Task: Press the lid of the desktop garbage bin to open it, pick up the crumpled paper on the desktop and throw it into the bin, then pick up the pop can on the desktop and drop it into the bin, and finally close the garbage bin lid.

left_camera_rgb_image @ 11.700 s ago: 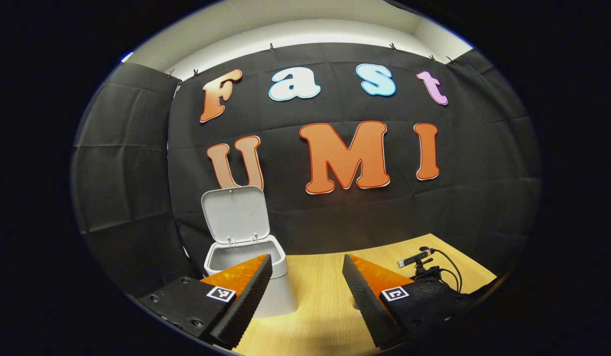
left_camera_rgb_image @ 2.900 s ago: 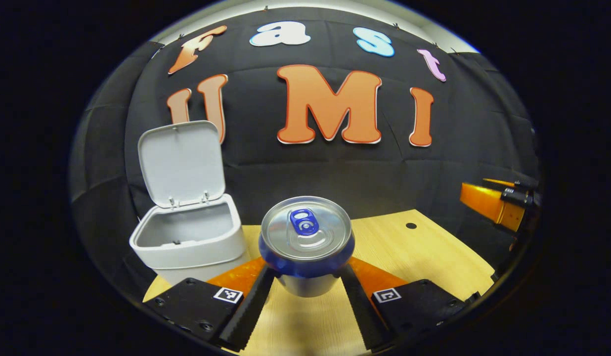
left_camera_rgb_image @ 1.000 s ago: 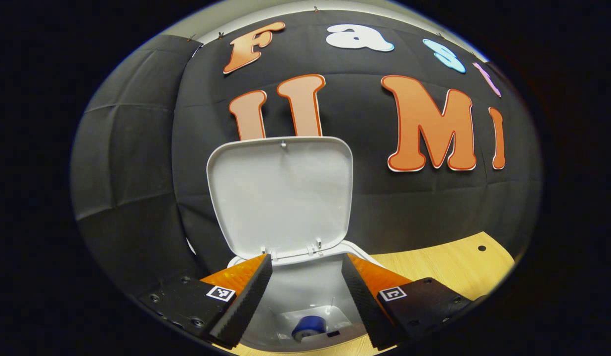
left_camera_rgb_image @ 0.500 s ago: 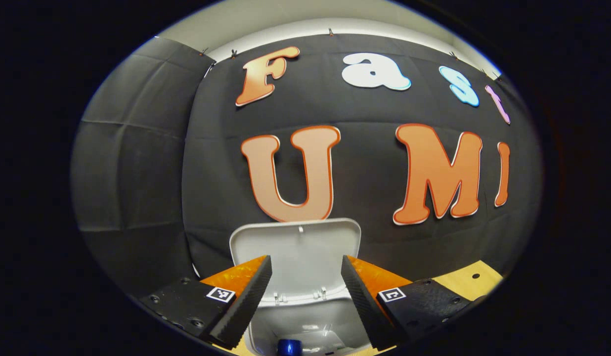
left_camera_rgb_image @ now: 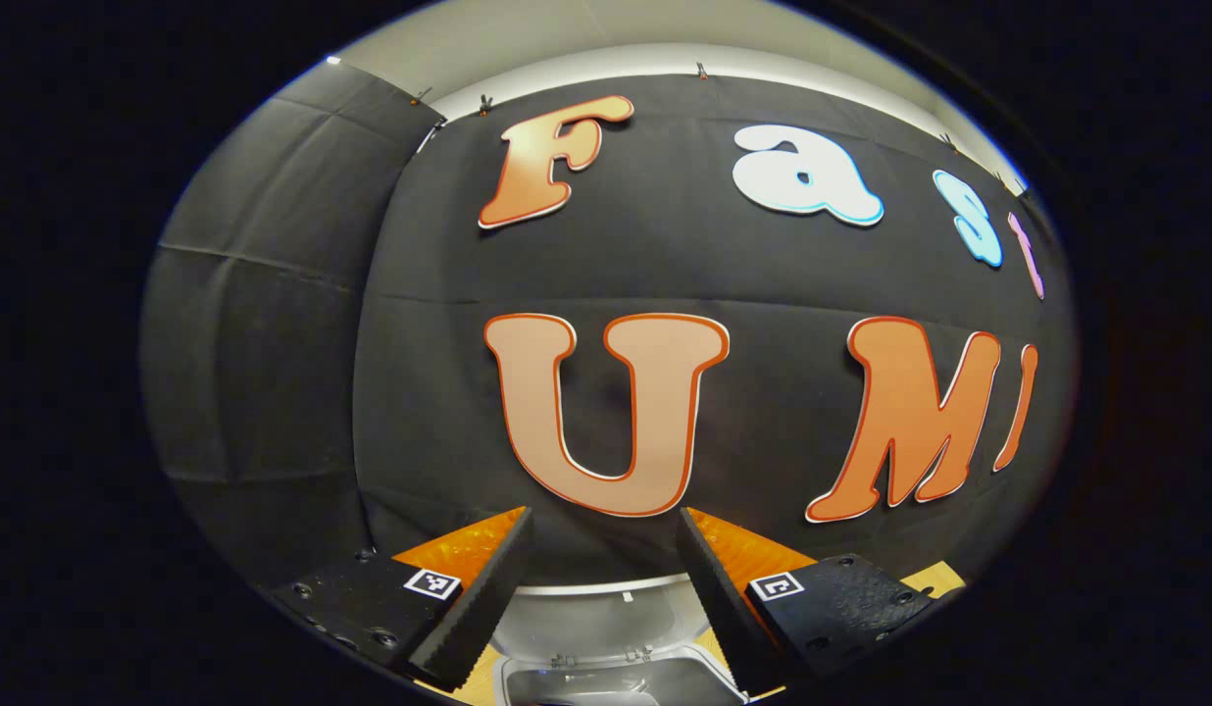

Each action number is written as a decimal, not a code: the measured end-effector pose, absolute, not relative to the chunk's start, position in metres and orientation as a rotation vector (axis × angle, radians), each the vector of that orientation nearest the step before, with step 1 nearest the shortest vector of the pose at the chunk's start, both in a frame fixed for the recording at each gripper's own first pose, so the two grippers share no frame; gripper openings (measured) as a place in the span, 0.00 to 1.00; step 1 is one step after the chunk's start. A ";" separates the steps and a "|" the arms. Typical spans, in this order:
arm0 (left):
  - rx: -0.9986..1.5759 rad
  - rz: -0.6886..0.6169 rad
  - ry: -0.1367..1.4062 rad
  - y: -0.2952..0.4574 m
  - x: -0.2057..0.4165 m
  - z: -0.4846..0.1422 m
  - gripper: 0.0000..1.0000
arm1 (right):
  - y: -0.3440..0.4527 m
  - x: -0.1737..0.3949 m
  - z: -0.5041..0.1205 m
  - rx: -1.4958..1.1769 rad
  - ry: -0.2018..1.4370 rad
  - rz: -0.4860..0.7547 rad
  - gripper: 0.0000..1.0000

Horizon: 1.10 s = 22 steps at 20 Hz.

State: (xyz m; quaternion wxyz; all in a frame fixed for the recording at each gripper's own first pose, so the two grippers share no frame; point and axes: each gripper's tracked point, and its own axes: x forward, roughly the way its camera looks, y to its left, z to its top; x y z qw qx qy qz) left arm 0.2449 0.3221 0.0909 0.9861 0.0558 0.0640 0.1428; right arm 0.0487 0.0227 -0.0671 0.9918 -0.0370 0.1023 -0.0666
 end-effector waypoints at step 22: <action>0.094 0.231 0.455 0.286 0.158 -0.050 0.94 | 0.022 0.056 -0.076 -0.064 0.225 -0.094 0.94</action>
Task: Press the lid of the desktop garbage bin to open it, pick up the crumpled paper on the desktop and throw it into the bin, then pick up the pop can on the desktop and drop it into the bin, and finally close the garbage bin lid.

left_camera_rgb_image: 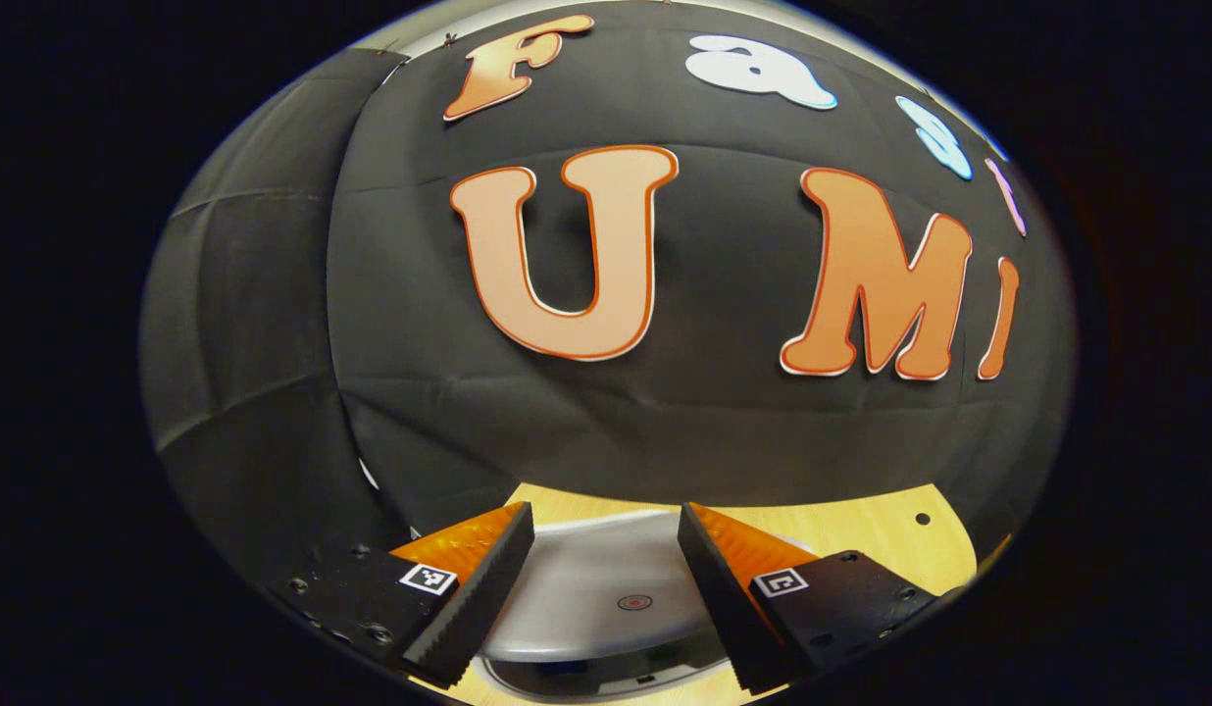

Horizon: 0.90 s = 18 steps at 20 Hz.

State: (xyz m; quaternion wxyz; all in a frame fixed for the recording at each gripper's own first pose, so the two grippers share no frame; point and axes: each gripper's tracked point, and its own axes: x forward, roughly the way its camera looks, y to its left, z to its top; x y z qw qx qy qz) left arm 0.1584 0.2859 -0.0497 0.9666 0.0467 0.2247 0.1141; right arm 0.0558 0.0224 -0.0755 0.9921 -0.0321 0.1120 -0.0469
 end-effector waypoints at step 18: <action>0.082 0.292 0.534 0.263 0.080 -0.119 0.96 | 0.022 0.055 -0.076 -0.078 0.232 -0.029 0.94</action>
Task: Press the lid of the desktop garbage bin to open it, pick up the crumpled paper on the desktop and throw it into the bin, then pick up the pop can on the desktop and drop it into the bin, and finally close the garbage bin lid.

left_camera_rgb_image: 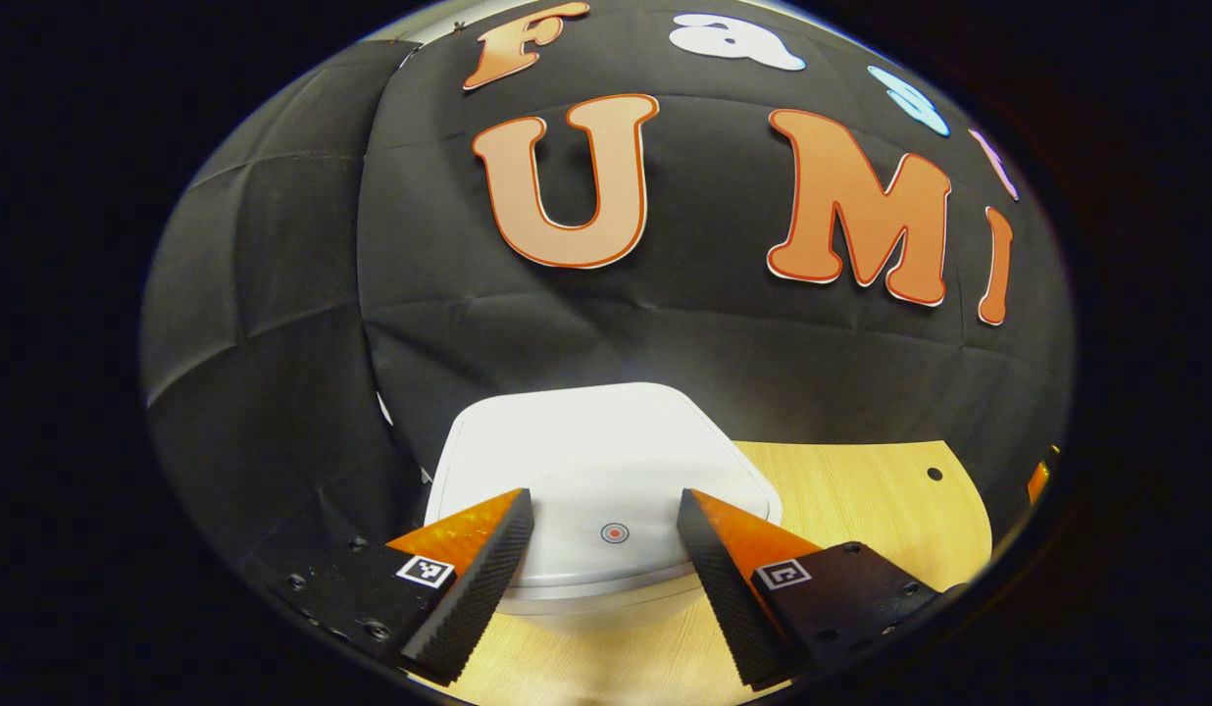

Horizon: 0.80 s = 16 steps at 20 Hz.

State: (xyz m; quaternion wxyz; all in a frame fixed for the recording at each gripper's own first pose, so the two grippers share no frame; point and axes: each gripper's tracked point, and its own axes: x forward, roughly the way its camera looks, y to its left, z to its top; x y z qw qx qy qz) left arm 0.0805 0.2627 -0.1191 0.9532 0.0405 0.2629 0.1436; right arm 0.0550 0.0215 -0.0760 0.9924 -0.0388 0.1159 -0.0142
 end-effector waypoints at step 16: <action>0.100 0.200 0.173 0.140 0.031 -0.029 0.94 | 0.009 0.039 -0.060 -0.055 0.198 -0.010 0.94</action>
